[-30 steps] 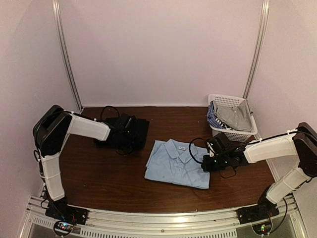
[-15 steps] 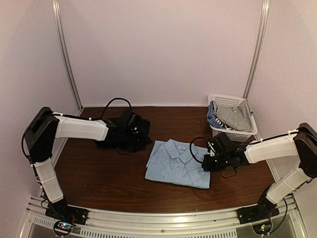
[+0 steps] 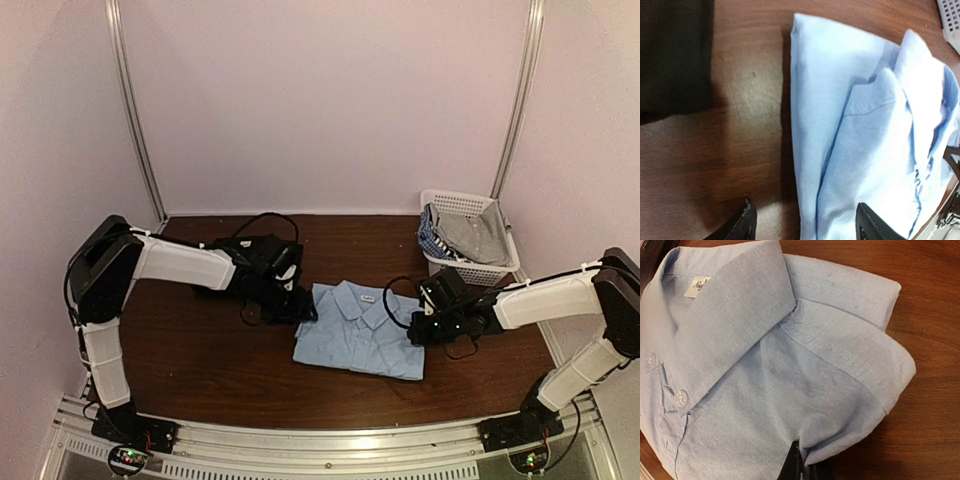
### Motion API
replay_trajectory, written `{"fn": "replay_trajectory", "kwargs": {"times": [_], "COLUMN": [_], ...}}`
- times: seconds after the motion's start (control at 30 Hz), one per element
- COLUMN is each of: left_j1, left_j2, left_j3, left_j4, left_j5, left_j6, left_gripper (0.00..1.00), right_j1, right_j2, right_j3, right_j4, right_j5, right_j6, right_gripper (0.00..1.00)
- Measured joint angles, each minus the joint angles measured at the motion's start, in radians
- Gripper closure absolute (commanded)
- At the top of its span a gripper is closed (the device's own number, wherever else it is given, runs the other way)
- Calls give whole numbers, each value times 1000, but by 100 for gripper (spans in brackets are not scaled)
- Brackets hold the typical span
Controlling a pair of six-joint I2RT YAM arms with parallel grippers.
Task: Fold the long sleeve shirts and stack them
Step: Pick up the square-folded shirt from the center of the board.
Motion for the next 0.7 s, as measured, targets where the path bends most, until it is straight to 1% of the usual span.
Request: {"fn": "replay_trajectory", "kwargs": {"times": [0.07,0.13,0.17,0.27,0.3,0.33,0.47,0.57,0.7], "left_j1": [-8,-14,-17,-21,-23,-23,-23,-22,-2], "left_j2": [18,23,26,31,32,31,29,17,-58], "left_j3": [4,13,16,17,18,18,24,56,101], "left_j4": [-2,-5,-5,-9,-14,-18,-32,-78,-144], "left_j5": [18,35,42,58,64,68,60,22,-34], "left_j6": [20,31,34,35,42,44,44,45,56], "left_gripper": [41,51,57,87,95,100,100,100,100], "right_j1": [0,0,0,0,0,0,3,13,38], "right_j2": [3,10,12,26,33,42,68,75,104], "right_j3": [0,4,5,21,32,46,121,197,336], "right_j4": [0,0,0,-9,-10,-16,-48,-75,-107], "right_j5": [0,0,-1,-2,-2,-2,0,4,8], "right_j6": [0,0,0,0,0,0,-2,-3,-10], "right_gripper": [100,100,100,100,100,100,100,100,100]}}
